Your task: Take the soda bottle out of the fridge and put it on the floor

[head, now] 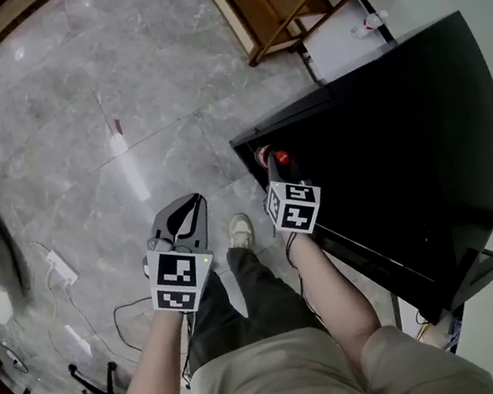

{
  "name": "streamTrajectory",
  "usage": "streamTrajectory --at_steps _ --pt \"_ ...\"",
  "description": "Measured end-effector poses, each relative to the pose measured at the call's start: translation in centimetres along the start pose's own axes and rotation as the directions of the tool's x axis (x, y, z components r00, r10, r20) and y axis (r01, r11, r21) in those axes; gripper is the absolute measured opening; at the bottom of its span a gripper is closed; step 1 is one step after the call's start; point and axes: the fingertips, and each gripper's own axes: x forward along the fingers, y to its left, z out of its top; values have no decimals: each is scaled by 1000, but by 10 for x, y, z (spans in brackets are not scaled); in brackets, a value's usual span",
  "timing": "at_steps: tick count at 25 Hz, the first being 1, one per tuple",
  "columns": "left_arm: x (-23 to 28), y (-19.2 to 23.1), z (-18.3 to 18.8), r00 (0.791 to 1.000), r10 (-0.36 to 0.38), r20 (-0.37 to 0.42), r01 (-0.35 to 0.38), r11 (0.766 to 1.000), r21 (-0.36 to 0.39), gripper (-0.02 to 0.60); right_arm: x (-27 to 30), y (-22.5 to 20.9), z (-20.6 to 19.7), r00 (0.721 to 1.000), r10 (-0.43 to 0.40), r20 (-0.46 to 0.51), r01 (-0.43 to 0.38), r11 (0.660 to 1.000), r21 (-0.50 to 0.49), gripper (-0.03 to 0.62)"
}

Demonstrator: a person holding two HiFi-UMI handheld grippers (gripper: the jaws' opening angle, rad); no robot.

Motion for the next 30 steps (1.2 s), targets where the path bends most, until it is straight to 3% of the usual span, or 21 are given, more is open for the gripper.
streamTrajectory --at_steps 5,8,12,16,22,26,30 --pt "-30 20 -14 998 57 1 -57 998 -34 11 -21 52 15 994 107 16 -104 988 -113 114" --pt "-49 32 -23 997 76 -1 -76 996 -42 11 -34 86 21 985 172 2 -168 962 -214 112" --pt "-72 45 -39 995 99 -3 -99 994 -53 11 -52 131 23 962 270 -27 -263 906 -332 112" --pt "-95 70 -58 988 155 -13 -156 984 -81 11 -68 180 25 937 345 -55 -331 827 -455 112" --pt "-130 106 -89 970 240 -28 -241 962 -130 11 -80 246 23 894 436 -102 -416 726 -547 112" --pt "-148 119 -106 960 279 -37 -281 946 -160 11 -80 276 14 875 463 -142 -452 676 -582 112" --pt "-148 125 -120 956 289 -48 -293 941 -168 11 -75 291 3 867 468 -170 -468 647 -602 112"
